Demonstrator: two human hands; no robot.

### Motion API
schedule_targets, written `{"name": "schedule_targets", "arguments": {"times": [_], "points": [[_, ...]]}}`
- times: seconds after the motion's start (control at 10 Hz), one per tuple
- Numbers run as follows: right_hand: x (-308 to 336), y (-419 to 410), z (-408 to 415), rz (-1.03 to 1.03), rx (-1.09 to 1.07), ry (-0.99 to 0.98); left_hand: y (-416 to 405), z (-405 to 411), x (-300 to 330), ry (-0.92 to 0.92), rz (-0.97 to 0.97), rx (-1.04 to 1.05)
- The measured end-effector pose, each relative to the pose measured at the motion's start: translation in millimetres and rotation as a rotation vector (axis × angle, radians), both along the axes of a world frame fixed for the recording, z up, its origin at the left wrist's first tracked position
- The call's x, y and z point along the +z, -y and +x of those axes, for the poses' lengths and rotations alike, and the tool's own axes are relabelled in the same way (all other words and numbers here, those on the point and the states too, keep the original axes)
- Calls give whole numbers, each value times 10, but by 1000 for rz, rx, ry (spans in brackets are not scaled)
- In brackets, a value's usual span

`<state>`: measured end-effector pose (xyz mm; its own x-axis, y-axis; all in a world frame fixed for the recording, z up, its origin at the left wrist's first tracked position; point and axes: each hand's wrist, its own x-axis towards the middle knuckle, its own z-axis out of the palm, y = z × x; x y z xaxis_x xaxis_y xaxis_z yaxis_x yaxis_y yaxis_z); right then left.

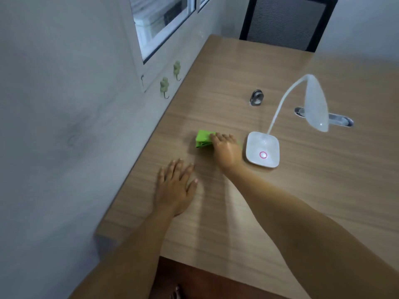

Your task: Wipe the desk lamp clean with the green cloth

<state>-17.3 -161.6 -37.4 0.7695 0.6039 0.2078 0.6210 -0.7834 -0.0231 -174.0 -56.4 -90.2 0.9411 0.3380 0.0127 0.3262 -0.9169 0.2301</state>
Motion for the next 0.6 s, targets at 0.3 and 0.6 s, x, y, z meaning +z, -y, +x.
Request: {"name": "schedule_targets", "arguments": {"times": [0.3,0.6], "points": [[-345,83,-82,158,33,-297,2,15,-42,63,59,18],[-269,128,-160,149,1,-319,-15,-3,-47,81,64,34]]}}
